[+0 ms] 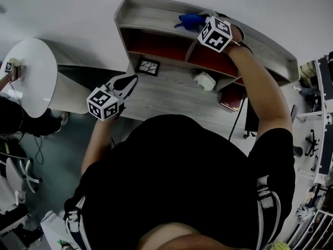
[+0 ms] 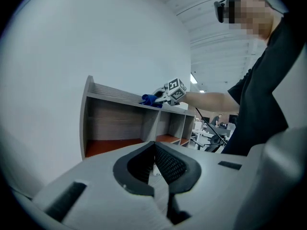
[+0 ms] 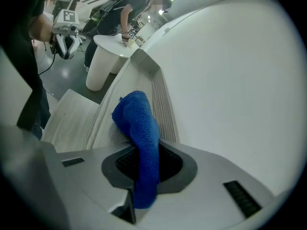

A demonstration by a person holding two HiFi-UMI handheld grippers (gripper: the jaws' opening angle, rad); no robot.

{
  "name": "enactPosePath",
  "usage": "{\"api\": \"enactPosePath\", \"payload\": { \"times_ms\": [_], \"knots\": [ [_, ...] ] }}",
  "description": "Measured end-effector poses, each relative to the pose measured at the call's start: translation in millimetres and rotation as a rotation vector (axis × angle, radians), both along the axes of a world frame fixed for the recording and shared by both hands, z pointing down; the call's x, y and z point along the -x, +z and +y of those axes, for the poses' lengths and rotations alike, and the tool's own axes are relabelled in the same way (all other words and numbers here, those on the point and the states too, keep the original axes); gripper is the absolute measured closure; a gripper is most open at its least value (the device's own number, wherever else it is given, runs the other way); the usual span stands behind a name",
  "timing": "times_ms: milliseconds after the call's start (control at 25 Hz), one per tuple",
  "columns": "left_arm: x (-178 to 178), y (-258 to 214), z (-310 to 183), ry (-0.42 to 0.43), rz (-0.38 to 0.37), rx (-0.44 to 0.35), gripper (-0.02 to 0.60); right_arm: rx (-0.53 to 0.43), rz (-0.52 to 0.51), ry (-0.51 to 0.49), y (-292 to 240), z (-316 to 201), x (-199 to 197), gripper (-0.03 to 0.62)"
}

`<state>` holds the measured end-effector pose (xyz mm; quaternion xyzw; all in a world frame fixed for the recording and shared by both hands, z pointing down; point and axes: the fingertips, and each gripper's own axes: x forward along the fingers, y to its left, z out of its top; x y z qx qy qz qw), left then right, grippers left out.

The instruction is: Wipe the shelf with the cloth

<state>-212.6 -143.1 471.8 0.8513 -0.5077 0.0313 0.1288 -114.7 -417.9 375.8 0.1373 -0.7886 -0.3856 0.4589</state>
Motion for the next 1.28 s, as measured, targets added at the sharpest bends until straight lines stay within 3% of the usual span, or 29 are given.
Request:
{"api": "enactPosePath", "payload": {
  "times_ms": [1000,1280],
  "knots": [
    [81,4,70,-0.207,0.002,0.026,0.565,0.033,-0.002,-0.179,14,42,165,0.537],
    [99,8,91,-0.259,0.014,0.028,0.565,0.023,0.018,-0.22,16,56,195,0.537]
  ]
}}
